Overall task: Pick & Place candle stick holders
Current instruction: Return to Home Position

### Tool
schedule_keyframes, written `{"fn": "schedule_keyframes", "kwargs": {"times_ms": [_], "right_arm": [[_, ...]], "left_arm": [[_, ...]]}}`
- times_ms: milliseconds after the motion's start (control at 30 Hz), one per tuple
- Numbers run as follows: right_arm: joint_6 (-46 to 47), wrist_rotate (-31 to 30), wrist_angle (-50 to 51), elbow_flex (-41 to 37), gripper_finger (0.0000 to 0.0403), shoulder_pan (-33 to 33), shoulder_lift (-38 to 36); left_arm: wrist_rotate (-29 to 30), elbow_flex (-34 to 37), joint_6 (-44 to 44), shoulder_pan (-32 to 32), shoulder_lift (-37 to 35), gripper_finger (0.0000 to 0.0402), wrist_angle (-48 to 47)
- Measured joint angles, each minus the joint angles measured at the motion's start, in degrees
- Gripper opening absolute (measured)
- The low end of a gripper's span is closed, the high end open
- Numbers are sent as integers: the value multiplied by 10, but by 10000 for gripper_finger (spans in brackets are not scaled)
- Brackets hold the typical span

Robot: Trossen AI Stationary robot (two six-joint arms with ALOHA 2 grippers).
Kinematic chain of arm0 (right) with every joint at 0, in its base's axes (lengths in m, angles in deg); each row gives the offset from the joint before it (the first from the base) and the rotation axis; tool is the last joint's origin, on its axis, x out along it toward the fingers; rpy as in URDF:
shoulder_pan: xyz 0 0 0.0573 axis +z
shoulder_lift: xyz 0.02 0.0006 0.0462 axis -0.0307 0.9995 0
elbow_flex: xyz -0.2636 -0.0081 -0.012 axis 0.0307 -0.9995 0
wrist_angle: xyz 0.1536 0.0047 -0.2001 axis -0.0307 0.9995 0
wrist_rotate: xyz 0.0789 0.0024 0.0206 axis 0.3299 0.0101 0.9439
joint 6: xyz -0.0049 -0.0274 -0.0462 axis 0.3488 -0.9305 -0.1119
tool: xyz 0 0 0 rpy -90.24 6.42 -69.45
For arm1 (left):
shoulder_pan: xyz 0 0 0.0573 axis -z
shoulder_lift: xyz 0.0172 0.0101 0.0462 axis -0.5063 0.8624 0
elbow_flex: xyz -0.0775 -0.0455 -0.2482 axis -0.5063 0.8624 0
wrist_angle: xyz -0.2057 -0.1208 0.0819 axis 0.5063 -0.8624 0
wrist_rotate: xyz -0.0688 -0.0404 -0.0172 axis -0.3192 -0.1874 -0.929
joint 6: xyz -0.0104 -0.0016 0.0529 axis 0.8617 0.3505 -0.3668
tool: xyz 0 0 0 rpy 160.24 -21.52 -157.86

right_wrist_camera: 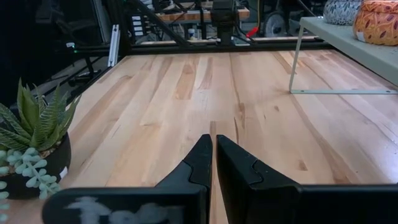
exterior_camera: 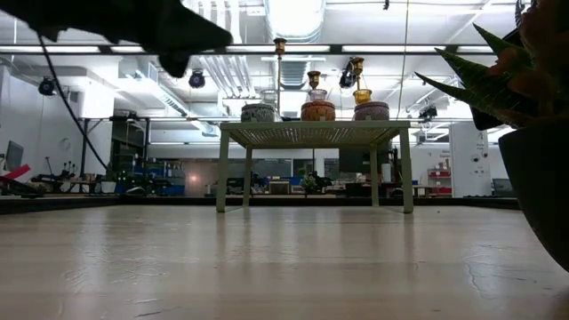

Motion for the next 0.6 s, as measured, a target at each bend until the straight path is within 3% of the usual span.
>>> {"fn": "schedule_keyframes", "kwargs": {"times_ms": [367,600], "right_arm": [[0,0,0,0,18,0,0],[0,0,0,0,18,0,0]], "left_arm": [[6,151,9,8,-264,22,-15],[37,240,-88,8,-421,27,-46]]}}
